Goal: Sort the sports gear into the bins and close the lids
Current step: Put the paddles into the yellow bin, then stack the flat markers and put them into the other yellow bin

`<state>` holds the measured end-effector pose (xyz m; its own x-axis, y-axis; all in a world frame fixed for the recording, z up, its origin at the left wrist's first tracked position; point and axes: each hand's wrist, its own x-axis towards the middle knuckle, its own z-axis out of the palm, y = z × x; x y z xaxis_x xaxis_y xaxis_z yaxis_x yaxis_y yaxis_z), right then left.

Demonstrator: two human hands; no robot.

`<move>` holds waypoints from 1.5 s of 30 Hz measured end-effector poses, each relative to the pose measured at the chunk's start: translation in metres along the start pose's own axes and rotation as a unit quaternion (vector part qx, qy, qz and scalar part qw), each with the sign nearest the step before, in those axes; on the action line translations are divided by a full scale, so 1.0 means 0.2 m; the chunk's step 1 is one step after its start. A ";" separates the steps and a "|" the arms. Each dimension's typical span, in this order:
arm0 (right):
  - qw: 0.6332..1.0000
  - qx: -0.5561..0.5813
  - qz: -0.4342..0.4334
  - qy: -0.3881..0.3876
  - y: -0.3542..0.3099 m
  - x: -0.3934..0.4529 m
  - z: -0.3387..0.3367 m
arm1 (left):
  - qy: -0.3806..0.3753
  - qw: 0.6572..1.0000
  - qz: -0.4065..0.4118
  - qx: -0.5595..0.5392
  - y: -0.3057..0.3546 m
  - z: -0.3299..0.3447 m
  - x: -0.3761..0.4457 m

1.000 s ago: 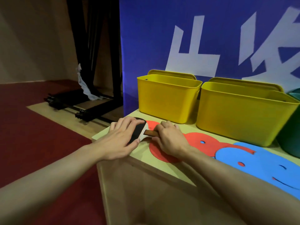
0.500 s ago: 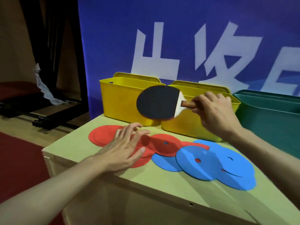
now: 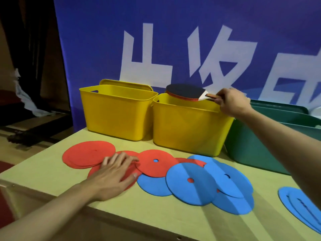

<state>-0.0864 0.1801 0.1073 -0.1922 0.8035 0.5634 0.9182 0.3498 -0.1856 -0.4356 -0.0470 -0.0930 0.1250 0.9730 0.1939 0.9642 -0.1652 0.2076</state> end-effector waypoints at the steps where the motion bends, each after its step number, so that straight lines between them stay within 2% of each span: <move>1: 1.000 -0.002 0.006 -0.023 0.01 0.02 0.03 | 0.001 1.000 0.000 0.000 0.00 0.00 0.00; 4: 0.990 -0.022 0.058 -0.129 0.03 0.06 0.10 | 0.000 1.000 -0.001 -0.001 0.00 0.00 0.00; 6: 0.982 -0.041 0.090 -0.162 0.04 0.06 0.11 | -0.004 1.000 -0.003 -0.006 -0.01 0.00 0.00; 8: 0.984 -0.032 0.090 -0.149 0.05 0.01 0.10 | -0.006 1.000 -0.004 -0.009 -0.01 0.01 0.00; 10: 0.991 0.006 0.092 -0.099 0.05 -0.10 0.06 | -0.007 1.000 -0.006 -0.010 -0.01 0.01 0.00; 15: 0.999 0.020 0.007 0.028 0.15 -0.51 0.01 | -0.011 1.000 -0.006 -0.008 0.01 0.00 0.00; 18: 1.000 0.003 -0.002 -0.003 0.28 -0.80 0.02 | -0.023 1.000 -0.002 0.002 0.02 -0.02 0.01; 22: 0.997 -0.059 0.011 -0.042 0.56 -1.15 0.01 | 0.022 0.998 0.037 0.038 0.14 -0.04 0.07; 27: 0.979 -0.132 0.113 -0.108 0.92 -1.44 -0.12 | 0.063 0.988 0.132 0.042 0.52 -0.06 0.25; 30: 0.964 -0.141 0.187 -0.128 1.10 -1.58 -0.20 | 0.046 0.983 0.176 0.038 0.74 -0.04 0.33; 33: 0.952 -0.143 0.225 -0.149 1.26 -1.70 -0.28 | 0.028 0.978 0.205 0.039 0.91 0.02 0.39; 37: 0.944 -0.125 0.287 -0.103 1.47 -1.82 -0.38 | 0.002 0.971 0.236 0.045 1.12 0.12 0.47; 45: 0.906 -0.130 0.400 -0.046 2.02 -1.87 -0.49 | -0.040 0.956 0.289 0.016 1.65 0.29 0.61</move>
<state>0.3904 -0.0272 -0.0995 0.5535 0.7910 0.2607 0.8250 -0.4779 -0.3016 -0.0882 0.0263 -0.0561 0.6553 0.7303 0.1929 0.7355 -0.6751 0.0574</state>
